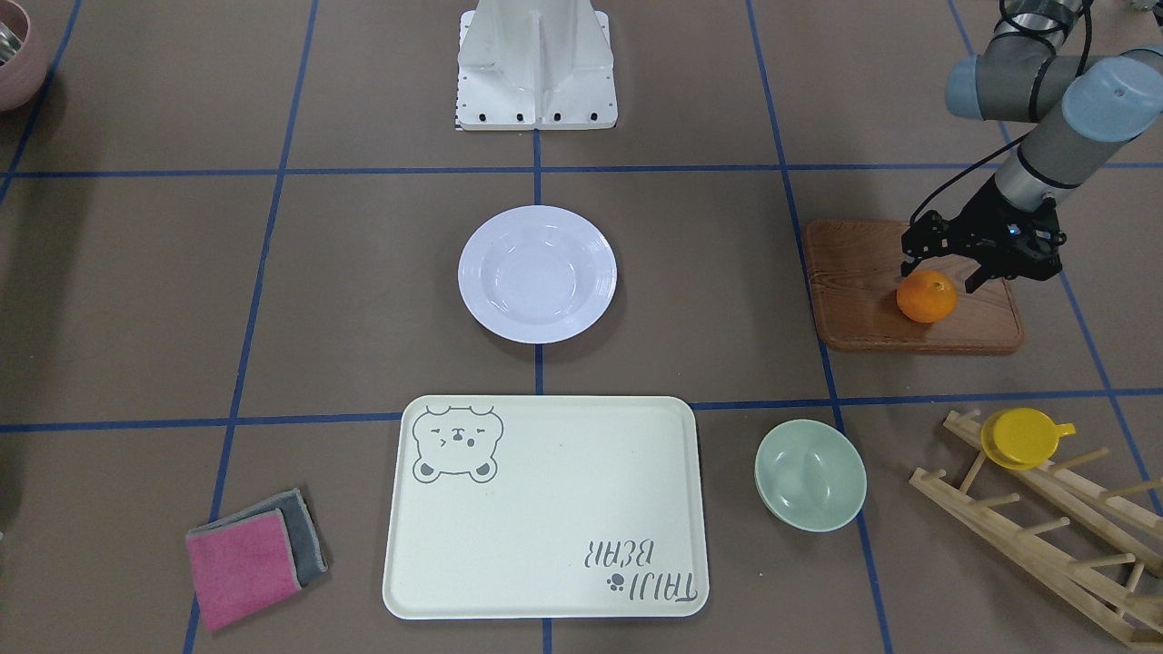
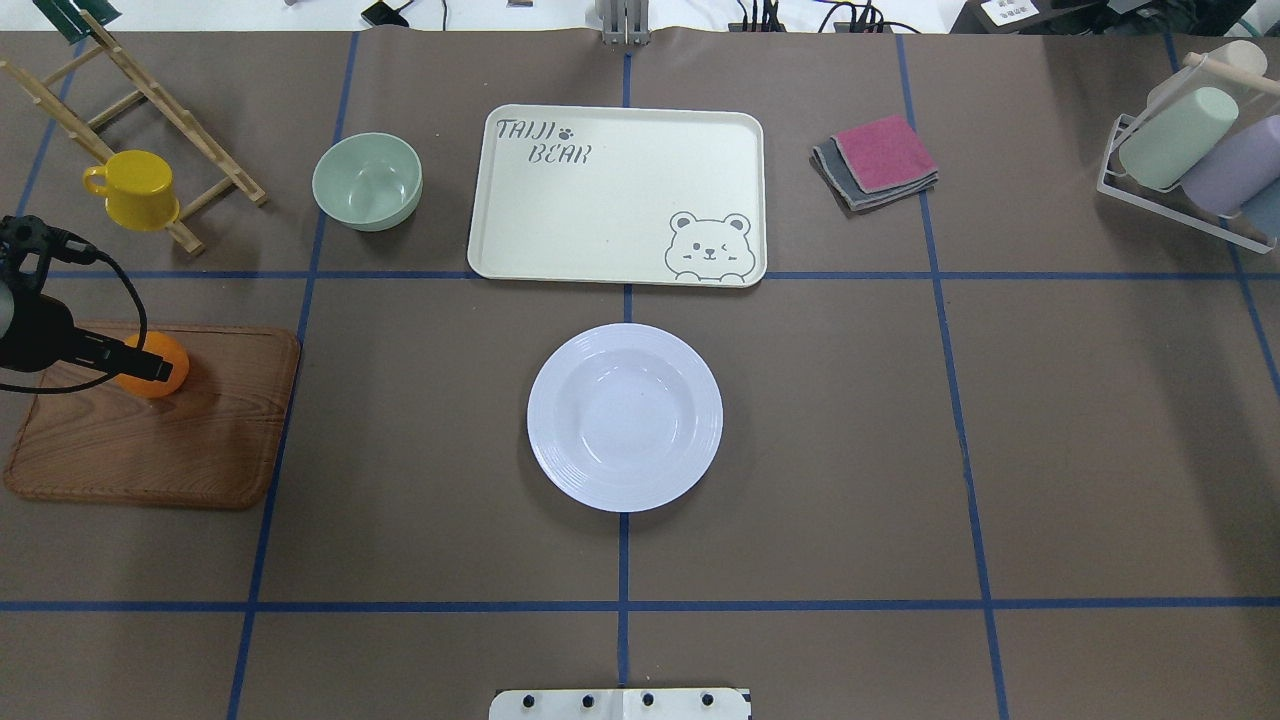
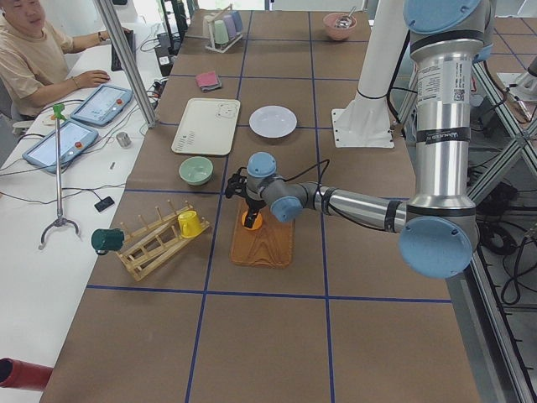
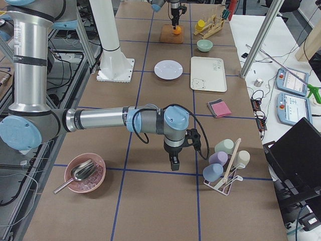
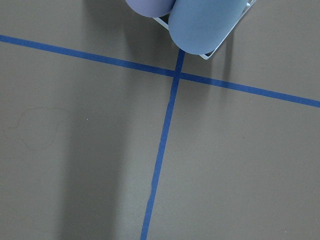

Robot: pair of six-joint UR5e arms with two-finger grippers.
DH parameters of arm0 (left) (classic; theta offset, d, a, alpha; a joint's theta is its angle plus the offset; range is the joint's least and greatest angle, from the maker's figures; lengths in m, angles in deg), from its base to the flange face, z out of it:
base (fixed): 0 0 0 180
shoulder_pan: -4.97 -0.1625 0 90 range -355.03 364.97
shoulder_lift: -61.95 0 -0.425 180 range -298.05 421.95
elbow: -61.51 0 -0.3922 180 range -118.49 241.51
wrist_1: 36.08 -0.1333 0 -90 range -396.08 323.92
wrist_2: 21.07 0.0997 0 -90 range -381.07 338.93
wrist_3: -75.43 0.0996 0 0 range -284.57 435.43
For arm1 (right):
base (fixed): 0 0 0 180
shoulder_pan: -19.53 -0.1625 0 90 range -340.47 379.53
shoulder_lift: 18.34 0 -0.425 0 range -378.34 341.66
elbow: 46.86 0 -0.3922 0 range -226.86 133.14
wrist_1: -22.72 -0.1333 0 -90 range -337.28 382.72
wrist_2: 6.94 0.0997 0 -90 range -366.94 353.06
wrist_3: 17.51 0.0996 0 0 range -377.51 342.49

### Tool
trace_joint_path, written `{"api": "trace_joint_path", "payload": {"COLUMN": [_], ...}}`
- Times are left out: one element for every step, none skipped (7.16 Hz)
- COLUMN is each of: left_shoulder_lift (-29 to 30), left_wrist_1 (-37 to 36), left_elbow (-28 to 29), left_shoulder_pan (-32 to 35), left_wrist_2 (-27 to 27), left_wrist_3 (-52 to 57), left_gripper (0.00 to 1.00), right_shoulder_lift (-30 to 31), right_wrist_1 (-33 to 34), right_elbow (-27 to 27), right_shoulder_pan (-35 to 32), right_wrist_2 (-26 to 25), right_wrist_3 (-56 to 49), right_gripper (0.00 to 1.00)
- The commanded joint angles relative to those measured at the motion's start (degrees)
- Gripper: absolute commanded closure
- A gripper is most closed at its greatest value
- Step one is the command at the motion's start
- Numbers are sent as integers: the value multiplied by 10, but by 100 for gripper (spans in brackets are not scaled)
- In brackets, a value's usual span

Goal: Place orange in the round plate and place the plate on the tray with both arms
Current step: 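Lower the left gripper onto the orange on the wooden board and grasp it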

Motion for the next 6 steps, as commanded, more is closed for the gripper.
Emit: {"api": "trace_joint_path", "payload": {"left_shoulder_lift": [22, 23, 22, 22, 20, 18], "left_wrist_1": [0, 0, 0, 0, 0, 0], "left_elbow": [24, 26, 26, 26, 26, 21], "left_shoulder_pan": [-18, -19, -20, -21, -24, -30], "left_wrist_2": [22, 33, 34, 34, 34, 34], "left_wrist_3": [-6, -6, -6, -5, -4, -4], "left_gripper": [0, 0, 0, 2, 27, 70], "right_shoulder_lift": [0, 0, 0, 0, 0, 0], "right_wrist_1": [0, 0, 0, 0, 0, 0], "right_elbow": [0, 1, 1, 1, 1, 1], "right_shoulder_pan": [0, 0, 0, 0, 0, 0], "right_wrist_2": [0, 0, 0, 0, 0, 0], "right_wrist_3": [0, 0, 0, 0, 0, 0], "right_gripper": [0, 0, 0, 0, 0, 0]}}
